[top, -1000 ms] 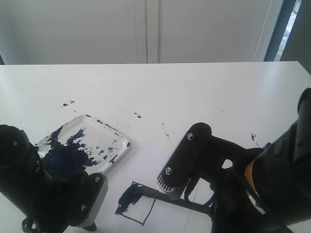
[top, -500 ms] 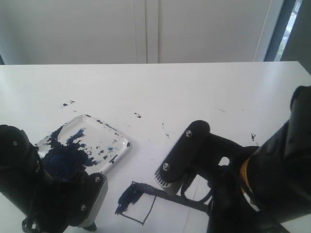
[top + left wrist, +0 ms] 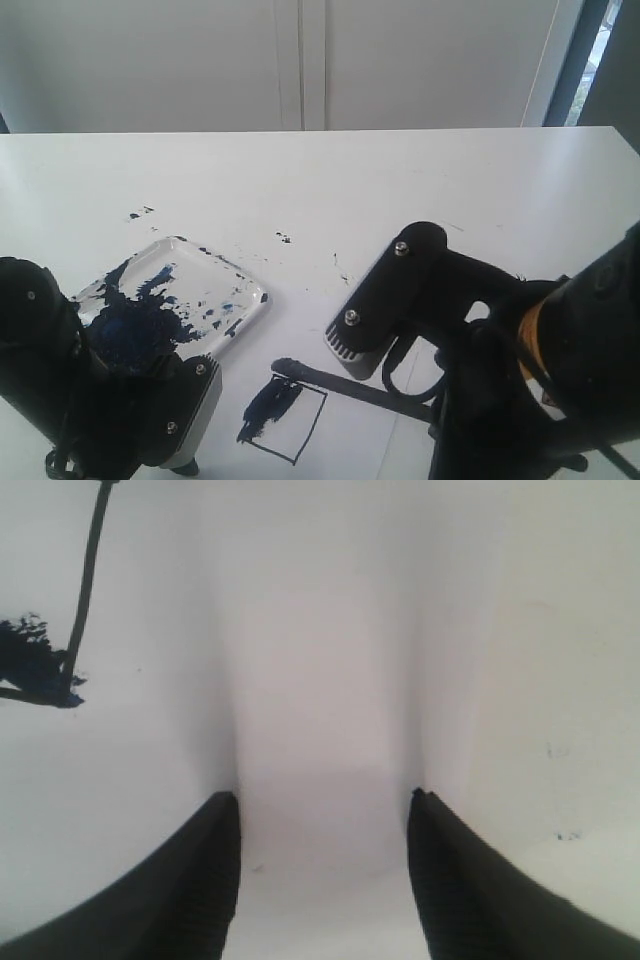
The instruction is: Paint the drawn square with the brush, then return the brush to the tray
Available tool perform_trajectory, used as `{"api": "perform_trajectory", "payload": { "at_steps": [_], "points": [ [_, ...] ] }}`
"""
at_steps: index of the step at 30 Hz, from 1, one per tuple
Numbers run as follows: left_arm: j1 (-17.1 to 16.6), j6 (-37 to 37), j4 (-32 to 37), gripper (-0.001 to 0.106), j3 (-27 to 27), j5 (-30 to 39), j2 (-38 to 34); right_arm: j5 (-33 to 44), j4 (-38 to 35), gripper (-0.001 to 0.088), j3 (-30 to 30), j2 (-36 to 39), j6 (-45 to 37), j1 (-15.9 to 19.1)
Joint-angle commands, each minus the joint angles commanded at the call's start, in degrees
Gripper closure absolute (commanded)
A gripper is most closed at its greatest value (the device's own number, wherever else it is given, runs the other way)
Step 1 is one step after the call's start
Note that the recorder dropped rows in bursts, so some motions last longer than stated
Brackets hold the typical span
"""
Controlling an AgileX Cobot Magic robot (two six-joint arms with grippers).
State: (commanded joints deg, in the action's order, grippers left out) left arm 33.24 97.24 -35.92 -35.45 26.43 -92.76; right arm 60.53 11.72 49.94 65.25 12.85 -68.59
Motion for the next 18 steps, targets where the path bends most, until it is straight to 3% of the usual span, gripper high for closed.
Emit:
{"api": "perform_trajectory", "payload": {
  "at_steps": [7, 18],
  "points": [
    [0.00, 0.00, 0.00, 0.049, 0.00, 0.10, 0.00, 0.75, -2.74, 0.0868, -1.11, 1.25, -1.13, 0.00],
    [0.00, -0.26, 0.00, 0.049, 0.00, 0.10, 0.00, -1.05, 0.19, 0.0868, -1.97, 2.89, -1.02, 0.00]
  ]
}}
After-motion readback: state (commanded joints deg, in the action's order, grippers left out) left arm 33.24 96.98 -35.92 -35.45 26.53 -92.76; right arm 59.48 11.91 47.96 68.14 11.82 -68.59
